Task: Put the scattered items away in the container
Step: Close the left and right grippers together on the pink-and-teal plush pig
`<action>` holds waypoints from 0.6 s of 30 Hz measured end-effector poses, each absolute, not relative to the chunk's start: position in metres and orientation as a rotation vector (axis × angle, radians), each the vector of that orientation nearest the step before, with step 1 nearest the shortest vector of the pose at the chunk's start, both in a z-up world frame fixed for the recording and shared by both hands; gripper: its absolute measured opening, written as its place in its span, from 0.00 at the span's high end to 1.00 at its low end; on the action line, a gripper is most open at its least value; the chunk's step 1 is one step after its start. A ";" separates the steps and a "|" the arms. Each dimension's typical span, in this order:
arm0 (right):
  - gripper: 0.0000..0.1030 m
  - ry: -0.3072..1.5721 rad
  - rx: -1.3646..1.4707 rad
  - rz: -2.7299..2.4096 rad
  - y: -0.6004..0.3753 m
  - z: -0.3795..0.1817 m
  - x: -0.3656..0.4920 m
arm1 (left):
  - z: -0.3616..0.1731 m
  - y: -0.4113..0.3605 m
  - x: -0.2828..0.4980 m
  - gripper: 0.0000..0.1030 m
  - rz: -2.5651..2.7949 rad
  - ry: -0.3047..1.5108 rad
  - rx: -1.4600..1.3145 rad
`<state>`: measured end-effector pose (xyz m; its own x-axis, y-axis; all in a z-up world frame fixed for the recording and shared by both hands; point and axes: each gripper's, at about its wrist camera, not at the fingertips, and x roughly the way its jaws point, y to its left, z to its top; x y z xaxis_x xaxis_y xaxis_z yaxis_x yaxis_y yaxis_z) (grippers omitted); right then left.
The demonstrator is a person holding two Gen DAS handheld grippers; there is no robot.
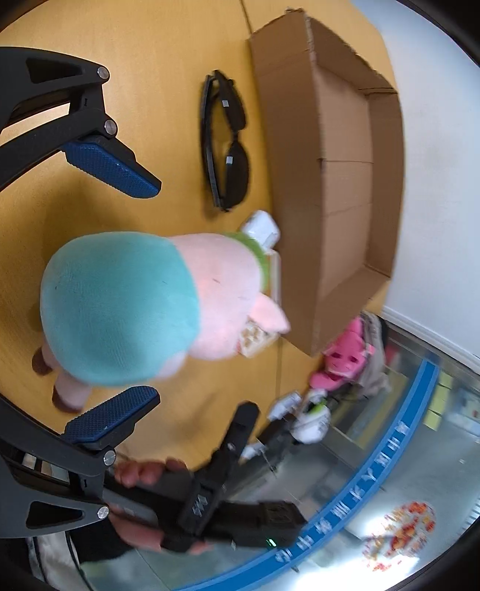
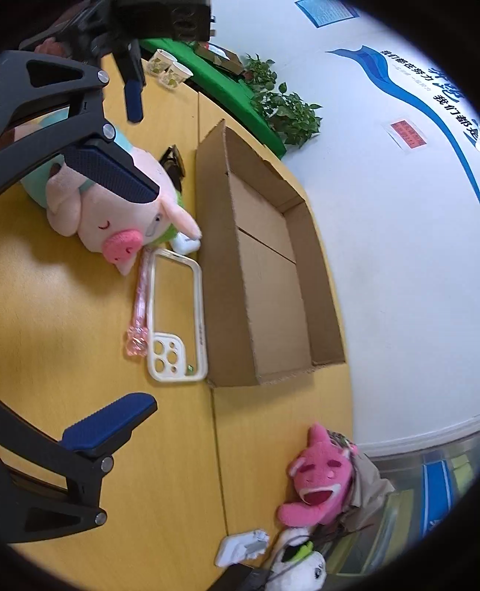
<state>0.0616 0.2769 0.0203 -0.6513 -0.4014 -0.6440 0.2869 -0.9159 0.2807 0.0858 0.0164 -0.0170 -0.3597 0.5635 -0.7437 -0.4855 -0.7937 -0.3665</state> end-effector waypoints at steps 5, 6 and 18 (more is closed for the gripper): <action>0.00 -0.207 1.094 -2.497 0.268 0.010 0.058 | -0.034 0.018 0.084 0.00 2.072 -0.185 -1.320; 0.01 -0.203 1.097 -2.490 0.265 0.010 0.057 | -0.035 0.019 0.085 0.00 2.073 -0.184 -1.322; 0.01 -0.250 1.172 -2.341 0.222 -0.003 0.050 | -0.037 0.040 0.094 0.15 2.001 -0.128 -1.307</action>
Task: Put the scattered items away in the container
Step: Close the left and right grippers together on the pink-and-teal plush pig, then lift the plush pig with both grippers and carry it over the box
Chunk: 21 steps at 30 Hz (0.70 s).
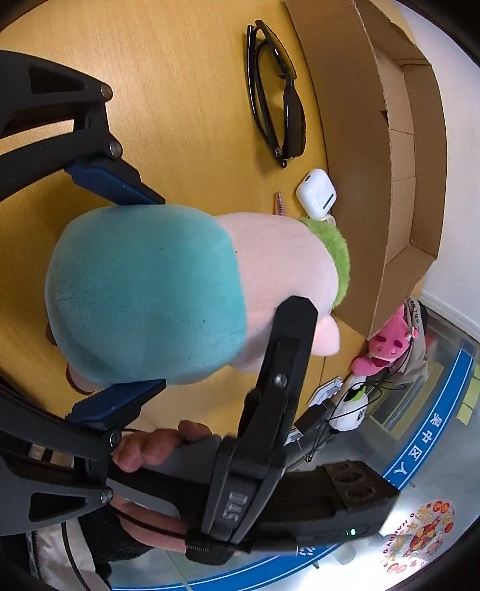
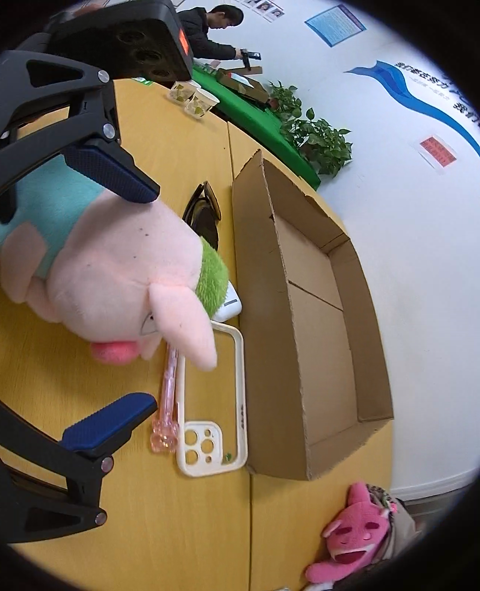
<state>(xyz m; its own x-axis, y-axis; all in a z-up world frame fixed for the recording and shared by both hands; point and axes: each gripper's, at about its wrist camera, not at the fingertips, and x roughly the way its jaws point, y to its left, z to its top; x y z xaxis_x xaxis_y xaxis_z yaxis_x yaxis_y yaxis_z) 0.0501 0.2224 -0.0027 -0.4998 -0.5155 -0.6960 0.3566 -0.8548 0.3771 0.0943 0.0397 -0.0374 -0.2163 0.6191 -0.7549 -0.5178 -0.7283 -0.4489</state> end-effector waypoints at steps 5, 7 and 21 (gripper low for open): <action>0.29 -0.318 1.170 -2.272 0.222 -0.006 0.052 | -0.034 0.038 0.098 0.24 2.025 -0.109 -1.284; 0.36 -0.301 1.144 -2.277 0.217 -0.001 0.055 | -0.029 0.039 0.100 0.26 2.059 -0.070 -1.278; 0.51 -0.306 0.995 -2.230 0.216 0.045 0.058 | 0.026 0.033 0.117 0.29 2.261 0.073 -1.095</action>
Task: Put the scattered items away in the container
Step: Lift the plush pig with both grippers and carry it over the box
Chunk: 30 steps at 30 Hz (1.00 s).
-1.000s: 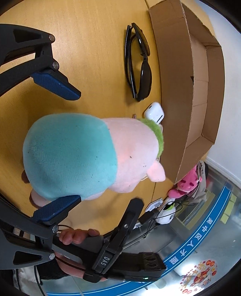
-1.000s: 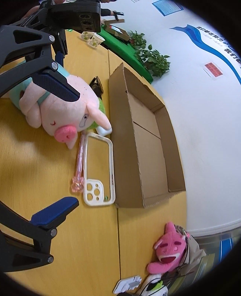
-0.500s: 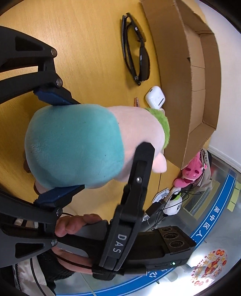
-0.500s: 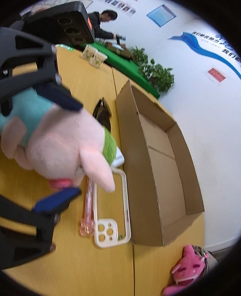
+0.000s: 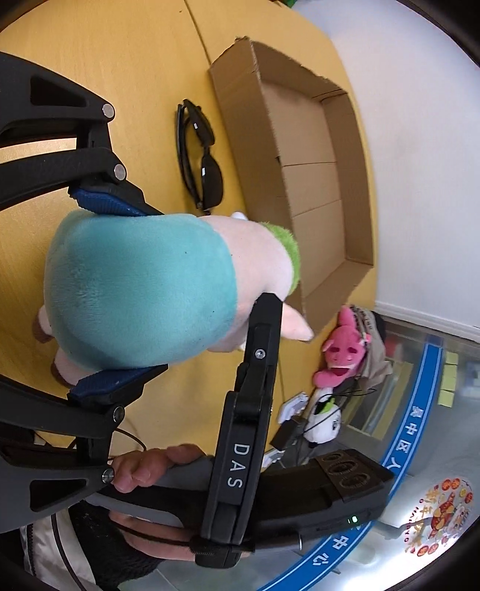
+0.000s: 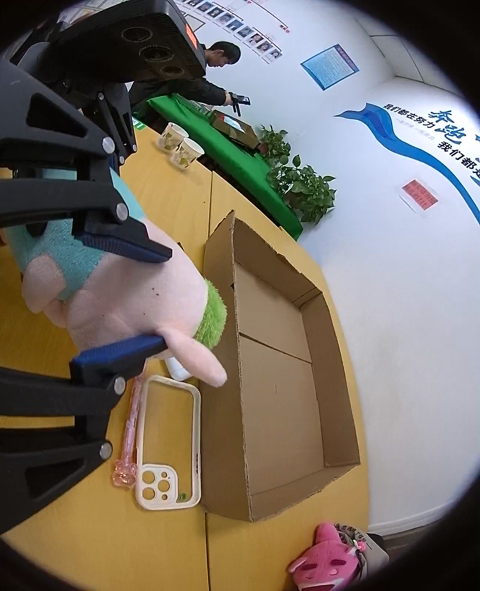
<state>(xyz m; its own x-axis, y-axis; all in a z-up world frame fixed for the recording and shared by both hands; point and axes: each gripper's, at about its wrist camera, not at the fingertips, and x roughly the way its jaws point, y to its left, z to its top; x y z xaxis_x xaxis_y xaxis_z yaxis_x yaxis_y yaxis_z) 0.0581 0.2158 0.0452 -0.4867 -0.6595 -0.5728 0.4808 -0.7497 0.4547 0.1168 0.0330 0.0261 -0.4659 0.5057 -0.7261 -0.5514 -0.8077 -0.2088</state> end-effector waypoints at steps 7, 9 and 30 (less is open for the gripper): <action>0.18 -0.284 1.060 -2.168 0.199 0.043 0.059 | 0.031 0.038 0.120 0.29 2.279 0.134 -1.062; 0.21 -0.282 1.072 -2.162 0.196 0.042 0.057 | 0.032 0.036 0.120 0.29 2.291 0.140 -1.049; 0.42 -0.015 0.686 -2.220 0.150 0.194 0.002 | 0.160 0.011 0.051 0.29 2.493 0.203 -0.716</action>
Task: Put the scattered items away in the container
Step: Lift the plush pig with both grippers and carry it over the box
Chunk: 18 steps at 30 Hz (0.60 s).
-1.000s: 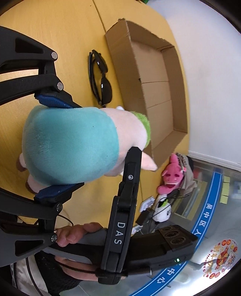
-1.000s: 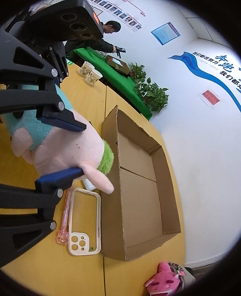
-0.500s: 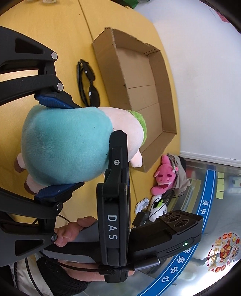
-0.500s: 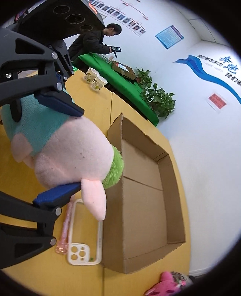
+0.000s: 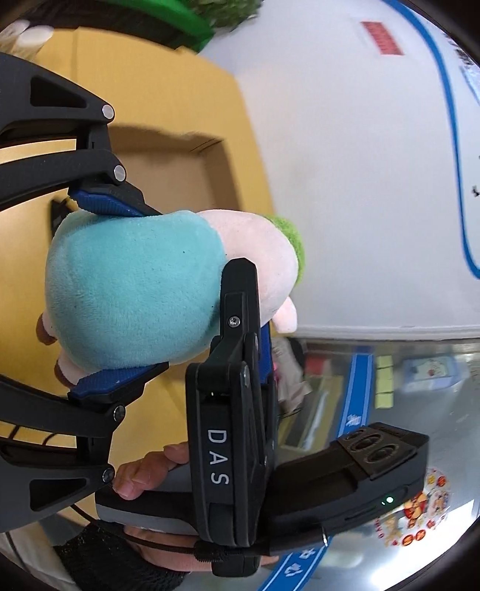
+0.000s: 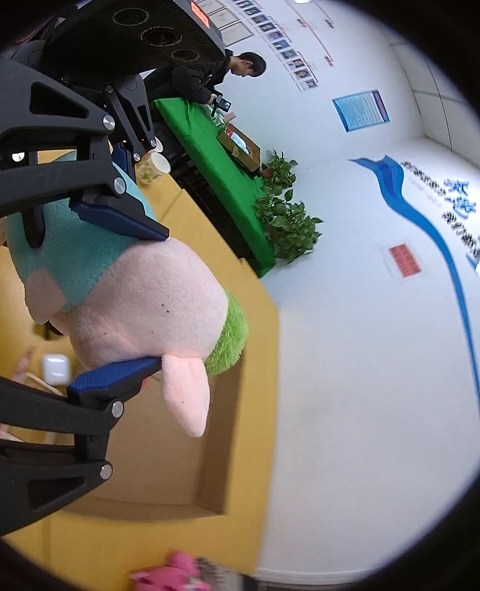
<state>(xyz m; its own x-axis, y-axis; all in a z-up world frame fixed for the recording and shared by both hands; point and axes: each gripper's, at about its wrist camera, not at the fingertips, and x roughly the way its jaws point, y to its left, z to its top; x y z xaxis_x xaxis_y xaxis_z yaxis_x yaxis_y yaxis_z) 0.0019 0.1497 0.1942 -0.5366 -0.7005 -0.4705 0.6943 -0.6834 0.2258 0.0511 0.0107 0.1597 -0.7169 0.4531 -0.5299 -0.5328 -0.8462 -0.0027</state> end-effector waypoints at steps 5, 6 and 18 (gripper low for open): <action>0.42 0.031 0.614 -2.222 0.131 0.249 -0.030 | 0.208 0.001 0.014 0.29 2.518 0.196 -0.672; 0.42 0.030 0.609 -2.217 0.128 0.258 -0.037 | 0.217 -0.002 0.005 0.29 2.520 0.183 -0.673; 0.43 0.132 0.625 -2.218 0.081 0.287 -0.130 | 0.236 -0.016 -0.098 0.29 2.558 0.158 -0.783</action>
<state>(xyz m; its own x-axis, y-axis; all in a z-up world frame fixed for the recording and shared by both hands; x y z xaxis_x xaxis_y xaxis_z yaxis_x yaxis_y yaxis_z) -0.1300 0.0808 0.2866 -0.5495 -0.6855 -0.4777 0.7371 -0.6669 0.1090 -0.0985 -0.0161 0.2362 -0.7338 0.3924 -0.5546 -0.4579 -0.8887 -0.0231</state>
